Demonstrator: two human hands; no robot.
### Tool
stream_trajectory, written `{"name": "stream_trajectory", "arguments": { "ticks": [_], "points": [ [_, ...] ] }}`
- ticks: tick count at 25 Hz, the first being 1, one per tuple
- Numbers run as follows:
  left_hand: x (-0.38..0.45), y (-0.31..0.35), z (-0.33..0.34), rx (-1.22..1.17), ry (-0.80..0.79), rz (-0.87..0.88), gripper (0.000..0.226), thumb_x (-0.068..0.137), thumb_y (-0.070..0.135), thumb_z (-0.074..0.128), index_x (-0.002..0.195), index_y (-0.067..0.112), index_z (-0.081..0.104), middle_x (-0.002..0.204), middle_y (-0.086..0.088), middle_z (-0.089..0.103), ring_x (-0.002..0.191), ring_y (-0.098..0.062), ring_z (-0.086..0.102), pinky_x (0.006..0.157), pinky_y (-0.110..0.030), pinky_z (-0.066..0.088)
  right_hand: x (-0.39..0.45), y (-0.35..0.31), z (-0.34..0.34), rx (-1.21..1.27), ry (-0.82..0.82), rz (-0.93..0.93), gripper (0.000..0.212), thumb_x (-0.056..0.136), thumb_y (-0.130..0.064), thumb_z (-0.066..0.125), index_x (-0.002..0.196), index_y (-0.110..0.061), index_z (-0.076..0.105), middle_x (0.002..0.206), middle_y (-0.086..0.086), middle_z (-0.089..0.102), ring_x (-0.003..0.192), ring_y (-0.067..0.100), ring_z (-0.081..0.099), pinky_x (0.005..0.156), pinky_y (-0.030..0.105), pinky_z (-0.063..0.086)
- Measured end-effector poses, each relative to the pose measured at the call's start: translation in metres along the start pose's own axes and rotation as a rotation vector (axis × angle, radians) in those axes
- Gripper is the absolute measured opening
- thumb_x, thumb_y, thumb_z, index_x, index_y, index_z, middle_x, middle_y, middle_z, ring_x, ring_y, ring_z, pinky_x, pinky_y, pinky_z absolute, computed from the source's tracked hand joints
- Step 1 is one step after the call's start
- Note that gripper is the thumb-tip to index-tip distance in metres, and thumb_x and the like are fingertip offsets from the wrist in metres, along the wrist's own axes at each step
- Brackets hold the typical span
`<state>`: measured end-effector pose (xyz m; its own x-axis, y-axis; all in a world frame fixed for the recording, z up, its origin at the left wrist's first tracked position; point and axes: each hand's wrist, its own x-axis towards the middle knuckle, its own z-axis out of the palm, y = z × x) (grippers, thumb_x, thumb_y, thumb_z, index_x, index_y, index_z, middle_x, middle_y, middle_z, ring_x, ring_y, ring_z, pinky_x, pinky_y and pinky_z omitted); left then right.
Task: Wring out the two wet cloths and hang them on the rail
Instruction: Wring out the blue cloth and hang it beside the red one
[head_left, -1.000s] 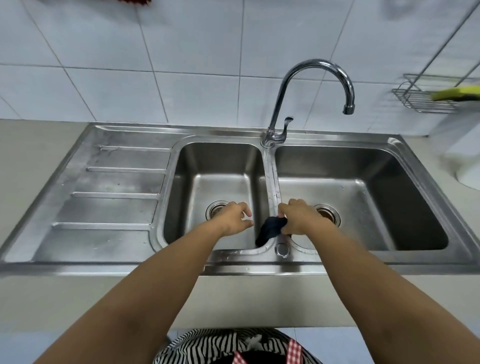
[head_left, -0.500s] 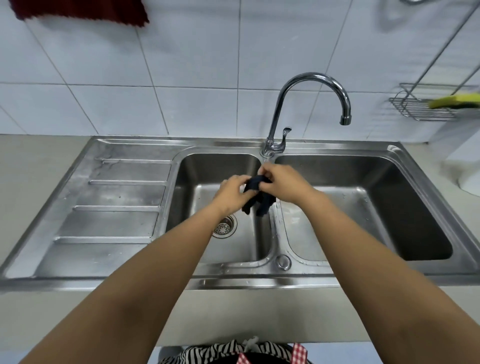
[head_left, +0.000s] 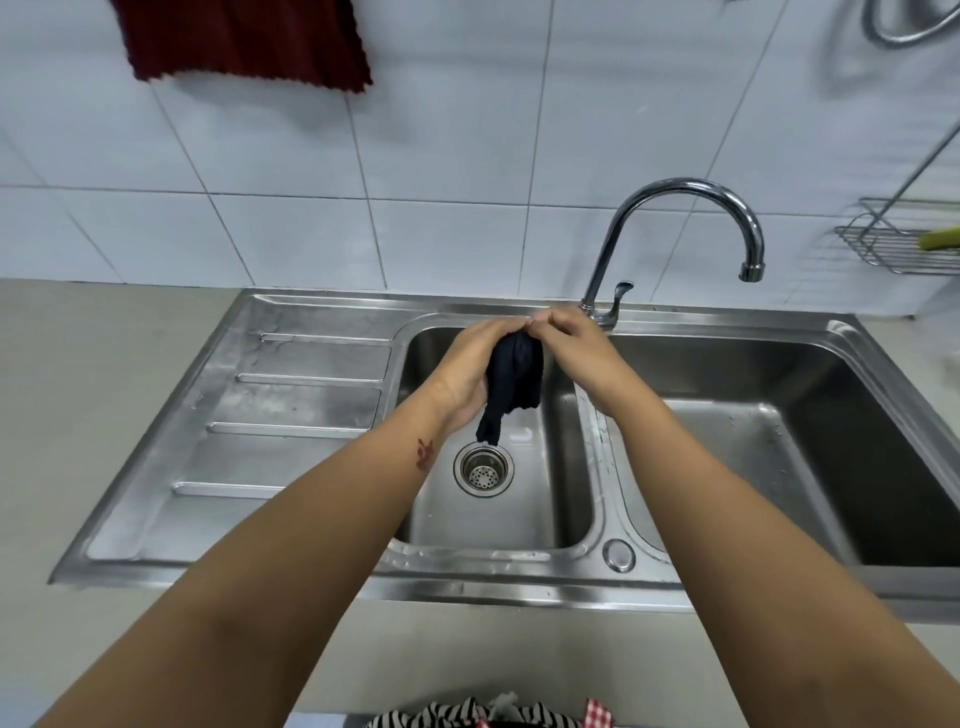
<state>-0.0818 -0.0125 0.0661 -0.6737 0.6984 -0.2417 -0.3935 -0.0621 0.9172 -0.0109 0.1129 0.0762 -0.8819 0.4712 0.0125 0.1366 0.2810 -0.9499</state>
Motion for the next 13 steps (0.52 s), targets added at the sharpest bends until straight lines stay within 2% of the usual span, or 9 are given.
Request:
{"name": "stream_trajectory", "arguments": {
  "ticks": [2,3,4,6,8,10,12,13],
  "points": [
    [-0.003,0.003,-0.005,0.037,0.049,0.02,0.04,0.088,0.028,0.066,0.113,-0.002,0.062,0.102,-0.019,0.067,0.095,-0.026,0.065,0.095,-0.041,0.05,0.001,0.001,0.011,0.018,0.011,0.002,0.025,0.091,-0.016,0.055,0.091,0.007,0.067,0.089,0.005,0.057,0.089,0.009,0.054,0.076,0.009,0.04],
    [-0.004,0.004,-0.008,0.074,0.071,0.026,0.041,0.086,0.031,0.069,0.11,-0.001,0.062,0.099,-0.018,0.068,0.093,-0.025,0.066,0.093,-0.039,0.051,0.002,0.002,0.017,0.012,0.025,0.013,0.027,0.088,-0.02,0.057,0.088,0.005,0.067,0.093,0.009,0.057,0.093,0.011,0.053,0.078,0.012,0.039],
    [-0.005,0.004,-0.009,0.11,0.087,0.029,0.042,0.084,0.034,0.071,0.108,0.001,0.061,0.096,-0.017,0.069,0.089,-0.024,0.067,0.09,-0.037,0.053,0.003,0.004,0.021,0.022,0.031,0.017,0.03,0.083,-0.026,0.059,0.083,0.003,0.064,0.096,0.014,0.056,0.095,0.015,0.053,0.081,0.018,0.04],
    [-0.004,0.006,-0.011,0.127,0.117,0.034,0.034,0.084,0.032,0.071,0.099,0.006,0.057,0.084,-0.013,0.067,0.079,-0.021,0.066,0.076,-0.032,0.055,0.005,0.007,0.031,0.117,0.063,0.054,0.027,0.073,-0.034,0.061,0.077,-0.009,0.053,0.093,0.014,0.056,0.088,0.018,0.055,0.081,0.031,0.042],
    [-0.001,0.011,-0.012,0.04,0.15,0.004,0.025,0.086,0.027,0.07,0.09,0.011,0.051,0.074,-0.009,0.065,0.067,-0.02,0.064,0.065,-0.031,0.053,0.003,0.008,0.038,0.333,0.086,0.124,0.028,0.078,-0.037,0.064,0.088,-0.018,0.046,0.085,0.004,0.059,0.077,0.013,0.058,0.077,0.034,0.044],
    [0.005,0.018,-0.013,-0.047,0.148,-0.098,0.02,0.087,0.025,0.067,0.084,0.011,0.053,0.065,-0.007,0.064,0.058,-0.02,0.061,0.062,-0.031,0.051,-0.003,0.005,0.046,0.575,-0.031,0.258,0.037,0.089,-0.053,0.055,0.101,-0.018,0.053,0.085,0.0,0.065,0.078,0.012,0.063,0.075,0.03,0.047],
    [0.012,0.022,-0.016,-0.074,0.14,-0.209,0.024,0.089,0.029,0.065,0.079,0.009,0.058,0.06,-0.006,0.061,0.054,-0.02,0.06,0.061,-0.031,0.051,-0.011,0.006,0.054,0.66,-0.261,0.384,0.062,0.084,-0.069,0.044,0.114,-0.017,0.06,0.096,0.006,0.072,0.093,0.022,0.068,0.077,0.035,0.054],
    [0.015,0.025,-0.017,-0.075,0.166,-0.244,0.027,0.089,0.032,0.065,0.079,0.008,0.059,0.061,-0.006,0.061,0.055,-0.021,0.06,0.062,-0.031,0.052,-0.014,0.006,0.06,0.65,-0.36,0.439,0.07,0.079,-0.073,0.046,0.12,-0.018,0.059,0.102,0.008,0.072,0.097,0.028,0.069,0.076,0.039,0.057]
  ]
}}
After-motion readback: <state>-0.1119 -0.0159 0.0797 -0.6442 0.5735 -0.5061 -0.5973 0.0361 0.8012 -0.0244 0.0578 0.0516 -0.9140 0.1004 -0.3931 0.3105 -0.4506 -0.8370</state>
